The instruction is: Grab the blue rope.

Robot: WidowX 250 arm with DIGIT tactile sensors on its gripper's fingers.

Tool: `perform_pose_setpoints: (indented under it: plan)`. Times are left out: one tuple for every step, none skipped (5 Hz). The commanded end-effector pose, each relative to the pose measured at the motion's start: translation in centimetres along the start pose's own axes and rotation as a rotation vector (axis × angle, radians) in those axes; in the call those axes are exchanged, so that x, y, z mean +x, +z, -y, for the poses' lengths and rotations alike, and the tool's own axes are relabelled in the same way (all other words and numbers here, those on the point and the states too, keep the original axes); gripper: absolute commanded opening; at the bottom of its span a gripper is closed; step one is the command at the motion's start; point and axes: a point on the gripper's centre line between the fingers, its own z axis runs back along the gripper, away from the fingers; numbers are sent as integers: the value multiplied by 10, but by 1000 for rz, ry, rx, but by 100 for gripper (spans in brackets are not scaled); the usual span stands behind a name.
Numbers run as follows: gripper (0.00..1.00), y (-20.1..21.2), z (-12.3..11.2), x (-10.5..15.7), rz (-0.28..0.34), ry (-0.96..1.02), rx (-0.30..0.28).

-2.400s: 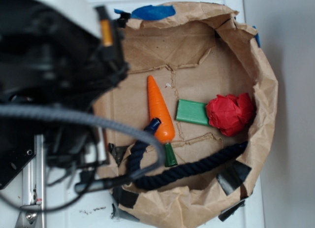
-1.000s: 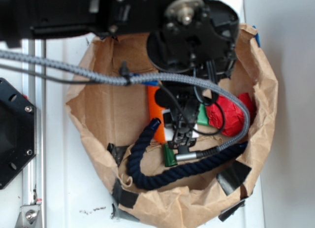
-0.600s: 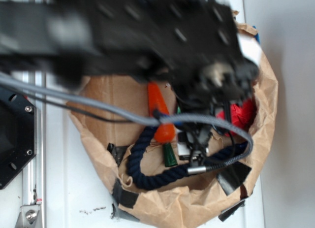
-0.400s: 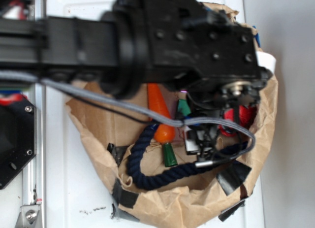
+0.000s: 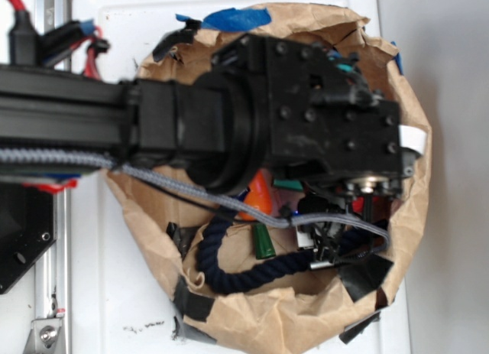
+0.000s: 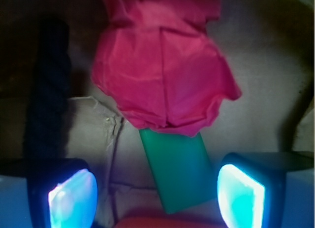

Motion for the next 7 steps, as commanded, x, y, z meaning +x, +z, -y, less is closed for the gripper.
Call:
perform_pose_setpoints:
  plan:
    - [100, 22, 13, 19, 68, -48, -91]
    - [100, 25, 23, 13, 95, -38, -99]
    - [100, 27, 27, 8, 119, -35, -114]
    - [100, 28, 32, 0, 118, -64, -156]
    - [100, 29, 39, -2, 123, -69, -173]
    - [100, 21, 44, 2, 134, -14, -196]
    - [100, 10, 49, 6, 138, 6, -208]
